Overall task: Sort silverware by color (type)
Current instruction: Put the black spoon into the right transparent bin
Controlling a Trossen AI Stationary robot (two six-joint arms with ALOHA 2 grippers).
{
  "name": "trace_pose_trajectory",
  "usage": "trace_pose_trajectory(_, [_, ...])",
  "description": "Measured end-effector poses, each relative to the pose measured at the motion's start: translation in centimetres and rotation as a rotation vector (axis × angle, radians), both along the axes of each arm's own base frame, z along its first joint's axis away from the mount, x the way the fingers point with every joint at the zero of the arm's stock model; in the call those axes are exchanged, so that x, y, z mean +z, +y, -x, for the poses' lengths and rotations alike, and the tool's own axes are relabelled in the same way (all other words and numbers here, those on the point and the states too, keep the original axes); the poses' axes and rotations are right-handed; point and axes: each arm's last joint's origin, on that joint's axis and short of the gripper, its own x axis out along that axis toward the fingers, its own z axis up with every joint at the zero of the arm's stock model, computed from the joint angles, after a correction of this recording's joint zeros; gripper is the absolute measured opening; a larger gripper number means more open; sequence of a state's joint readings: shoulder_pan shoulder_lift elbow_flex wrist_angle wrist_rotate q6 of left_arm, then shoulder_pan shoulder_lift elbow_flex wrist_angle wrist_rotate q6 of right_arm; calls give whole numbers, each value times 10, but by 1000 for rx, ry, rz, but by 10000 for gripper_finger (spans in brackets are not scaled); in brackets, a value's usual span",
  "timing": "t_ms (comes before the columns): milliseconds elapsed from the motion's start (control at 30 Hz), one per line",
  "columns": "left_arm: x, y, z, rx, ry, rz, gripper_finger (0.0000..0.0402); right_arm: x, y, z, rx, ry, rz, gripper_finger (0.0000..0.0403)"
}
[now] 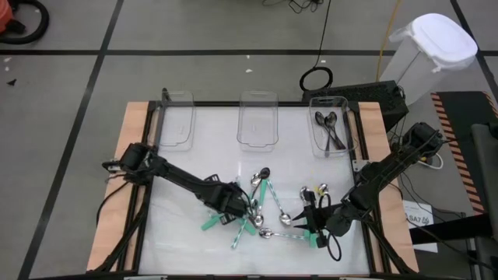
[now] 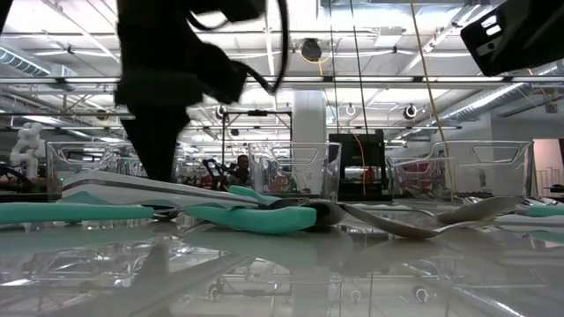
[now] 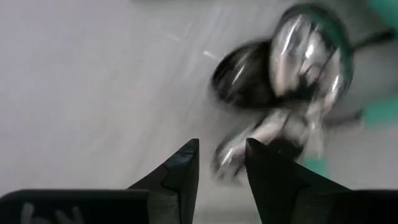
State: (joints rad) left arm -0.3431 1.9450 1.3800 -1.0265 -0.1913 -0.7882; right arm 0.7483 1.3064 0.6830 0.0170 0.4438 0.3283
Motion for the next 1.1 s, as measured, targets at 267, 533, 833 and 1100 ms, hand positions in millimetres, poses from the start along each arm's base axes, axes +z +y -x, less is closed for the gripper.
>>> trace_pose_trajectory(267, [92,25,42,-81,-244,-11,130,0,-1,0,-16,-8,10,93])
trace_pose_trajectory(533, [67,44,87,-61,-744,215,123,0,-1,0,-23,-9,17,93])
trace_pose_trajectory(833, [2,46,95,125,-738,312,122,1,-1,-1,-23,-23,16,93])
trace_pose_trajectory(1100, [-19,42,84,166,-685,359,163,2,-6,-5,-47,-44,53,93])
